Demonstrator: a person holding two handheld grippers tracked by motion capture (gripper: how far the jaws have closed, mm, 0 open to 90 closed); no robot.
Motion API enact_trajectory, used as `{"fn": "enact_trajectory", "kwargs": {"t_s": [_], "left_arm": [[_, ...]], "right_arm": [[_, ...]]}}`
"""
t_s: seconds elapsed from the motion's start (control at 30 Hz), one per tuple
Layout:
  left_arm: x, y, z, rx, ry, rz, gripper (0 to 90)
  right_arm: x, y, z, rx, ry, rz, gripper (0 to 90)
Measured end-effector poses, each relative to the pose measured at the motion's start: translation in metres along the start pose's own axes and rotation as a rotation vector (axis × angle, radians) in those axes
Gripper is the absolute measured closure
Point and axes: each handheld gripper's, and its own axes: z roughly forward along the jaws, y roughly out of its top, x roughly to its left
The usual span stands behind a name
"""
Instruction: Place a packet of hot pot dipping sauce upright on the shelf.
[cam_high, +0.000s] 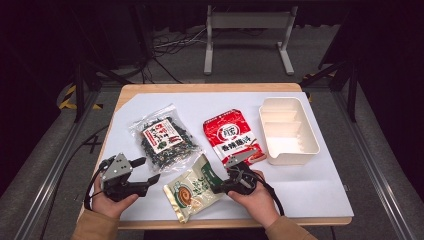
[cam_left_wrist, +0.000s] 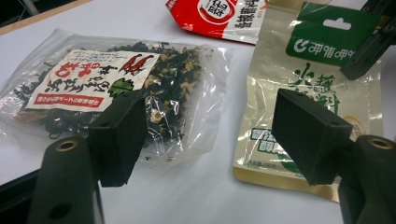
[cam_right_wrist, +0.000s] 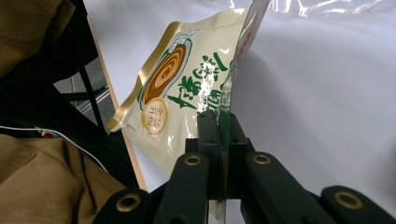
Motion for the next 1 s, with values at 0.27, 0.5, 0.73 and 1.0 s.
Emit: {"fn": "enact_trajectory", "kwargs": {"t_s": [0.27, 0.5, 0.73, 1.0], "left_arm": [[0.000, -0.001, 0.000, -0.004, 0.003, -0.002, 27.5], [0.001, -0.001, -0.002, -0.006, 0.012, -0.004, 27.5], [0.001, -0.001, -0.004, -0.017, 0.015, -0.006, 27.8], [0.001, -0.001, -0.004, -0.018, 0.019, -0.008, 27.8]], "right_arm": [[0.011, 0.007, -0.014, -0.024, -0.018, -0.044, 90.0], [0.025, 0.017, -0.028, -0.034, -0.046, -0.114, 90.0], [0.039, 0.027, -0.044, -0.058, -0.059, -0.179, 90.0], [0.049, 0.040, -0.063, -0.058, -0.125, -0.243, 90.0]]}}
